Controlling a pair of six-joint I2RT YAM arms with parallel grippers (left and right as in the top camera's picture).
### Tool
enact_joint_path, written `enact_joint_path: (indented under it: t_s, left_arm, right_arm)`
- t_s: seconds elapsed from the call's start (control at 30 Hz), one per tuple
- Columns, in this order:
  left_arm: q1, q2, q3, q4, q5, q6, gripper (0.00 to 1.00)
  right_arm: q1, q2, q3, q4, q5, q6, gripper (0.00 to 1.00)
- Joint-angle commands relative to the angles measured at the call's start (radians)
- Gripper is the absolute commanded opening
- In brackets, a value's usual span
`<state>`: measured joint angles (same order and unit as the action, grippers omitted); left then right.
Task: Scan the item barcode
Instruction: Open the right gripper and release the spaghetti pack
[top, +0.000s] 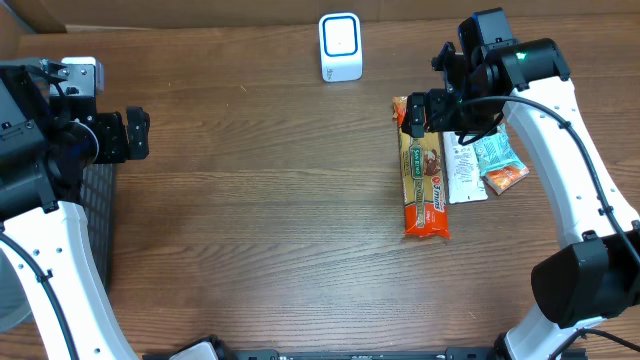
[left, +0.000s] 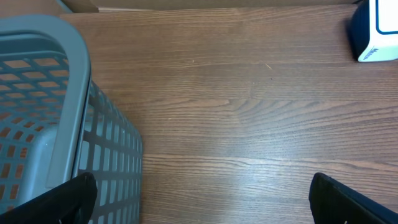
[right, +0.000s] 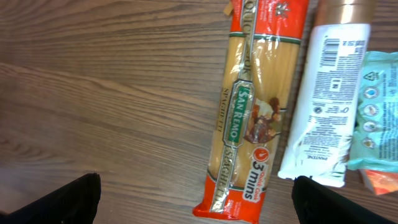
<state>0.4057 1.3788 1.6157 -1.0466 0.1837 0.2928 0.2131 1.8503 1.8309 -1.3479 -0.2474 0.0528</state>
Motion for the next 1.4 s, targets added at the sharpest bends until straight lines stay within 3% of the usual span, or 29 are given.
enact_joint_path:
  t_s: [0.0, 1.37]
  left_arm:
    - [0.000, 0.002, 0.014, 0.003, 0.008, 0.018, 1.00]
    - [0.000, 0.002, 0.014, 0.003, 0.008, 0.018, 1.00]
  right_arm:
    - [0.005, -0.005, 0.014, 0.004, -0.073, 0.003, 1.00]
    - [0.023, -0.005, 0.016, 0.046, -0.103, -0.001, 1.00]
